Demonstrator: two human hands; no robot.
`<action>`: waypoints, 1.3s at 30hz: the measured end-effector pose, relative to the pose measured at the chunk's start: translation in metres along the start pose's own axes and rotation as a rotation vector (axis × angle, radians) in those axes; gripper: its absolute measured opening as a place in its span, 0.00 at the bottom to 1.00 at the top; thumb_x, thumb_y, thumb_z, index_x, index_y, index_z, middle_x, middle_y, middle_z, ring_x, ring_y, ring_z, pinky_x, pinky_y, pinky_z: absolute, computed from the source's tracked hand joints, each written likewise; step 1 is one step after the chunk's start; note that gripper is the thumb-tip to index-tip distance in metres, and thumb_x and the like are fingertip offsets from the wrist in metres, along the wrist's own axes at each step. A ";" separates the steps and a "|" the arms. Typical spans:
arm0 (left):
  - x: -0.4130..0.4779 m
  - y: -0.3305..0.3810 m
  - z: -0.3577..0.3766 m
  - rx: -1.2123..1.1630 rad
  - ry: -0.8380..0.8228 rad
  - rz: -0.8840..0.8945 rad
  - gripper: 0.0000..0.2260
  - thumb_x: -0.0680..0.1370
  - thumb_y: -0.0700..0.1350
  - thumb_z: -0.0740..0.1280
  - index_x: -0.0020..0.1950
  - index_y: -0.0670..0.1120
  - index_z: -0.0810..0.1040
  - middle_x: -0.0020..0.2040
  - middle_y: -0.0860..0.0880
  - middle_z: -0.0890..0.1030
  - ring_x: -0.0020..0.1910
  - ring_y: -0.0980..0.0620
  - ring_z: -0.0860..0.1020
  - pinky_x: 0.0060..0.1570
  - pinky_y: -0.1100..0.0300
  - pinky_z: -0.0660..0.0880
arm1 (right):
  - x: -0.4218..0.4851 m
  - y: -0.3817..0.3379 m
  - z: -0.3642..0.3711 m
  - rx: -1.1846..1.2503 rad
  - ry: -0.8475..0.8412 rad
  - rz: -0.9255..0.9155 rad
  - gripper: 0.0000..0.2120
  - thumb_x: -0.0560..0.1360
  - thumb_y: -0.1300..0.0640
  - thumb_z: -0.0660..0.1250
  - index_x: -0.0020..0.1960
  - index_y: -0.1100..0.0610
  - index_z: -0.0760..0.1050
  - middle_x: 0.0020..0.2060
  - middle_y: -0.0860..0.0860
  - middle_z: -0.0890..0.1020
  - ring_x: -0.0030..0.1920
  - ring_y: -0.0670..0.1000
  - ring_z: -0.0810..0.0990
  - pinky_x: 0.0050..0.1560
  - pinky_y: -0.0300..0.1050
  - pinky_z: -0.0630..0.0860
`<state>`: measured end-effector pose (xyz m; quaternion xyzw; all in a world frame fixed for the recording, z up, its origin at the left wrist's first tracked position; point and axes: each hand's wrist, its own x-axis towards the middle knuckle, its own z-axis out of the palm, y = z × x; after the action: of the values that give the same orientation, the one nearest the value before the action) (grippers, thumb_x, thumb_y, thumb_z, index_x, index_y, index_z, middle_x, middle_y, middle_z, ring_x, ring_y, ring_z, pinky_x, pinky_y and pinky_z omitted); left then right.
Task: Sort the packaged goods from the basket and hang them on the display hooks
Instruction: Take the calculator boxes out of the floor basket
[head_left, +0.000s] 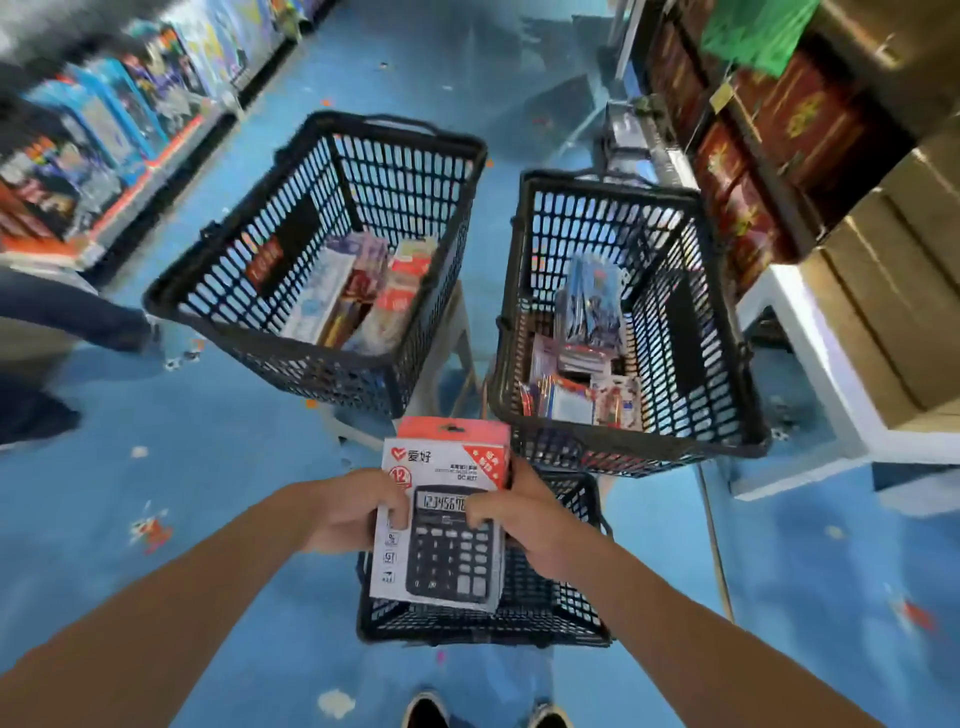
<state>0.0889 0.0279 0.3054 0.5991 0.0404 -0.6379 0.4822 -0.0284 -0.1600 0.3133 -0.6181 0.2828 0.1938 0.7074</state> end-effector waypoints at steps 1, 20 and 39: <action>-0.018 0.014 0.006 0.007 -0.008 -0.007 0.32 0.61 0.30 0.60 0.65 0.38 0.78 0.63 0.39 0.83 0.63 0.39 0.81 0.65 0.45 0.76 | -0.011 -0.018 0.001 0.005 -0.014 0.018 0.21 0.69 0.72 0.69 0.58 0.56 0.72 0.40 0.53 0.82 0.41 0.50 0.80 0.43 0.38 0.73; -0.129 0.181 0.084 0.569 -0.193 -0.104 0.16 0.79 0.36 0.71 0.66 0.43 0.80 0.60 0.46 0.85 0.61 0.45 0.83 0.71 0.47 0.72 | -0.134 -0.152 -0.069 0.103 -0.035 -0.012 0.37 0.57 0.62 0.73 0.66 0.62 0.72 0.54 0.62 0.83 0.51 0.59 0.83 0.47 0.52 0.79; 0.134 0.233 0.162 0.200 0.338 -0.029 0.16 0.74 0.28 0.59 0.60 0.36 0.77 0.56 0.40 0.83 0.54 0.43 0.80 0.48 0.51 0.78 | 0.044 -0.121 -0.235 0.082 0.265 0.078 0.12 0.66 0.67 0.67 0.49 0.61 0.77 0.45 0.59 0.85 0.46 0.59 0.85 0.41 0.50 0.83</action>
<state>0.1505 -0.2740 0.3661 0.7419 0.0660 -0.5360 0.3975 0.0435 -0.4139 0.3597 -0.5973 0.4053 0.1259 0.6806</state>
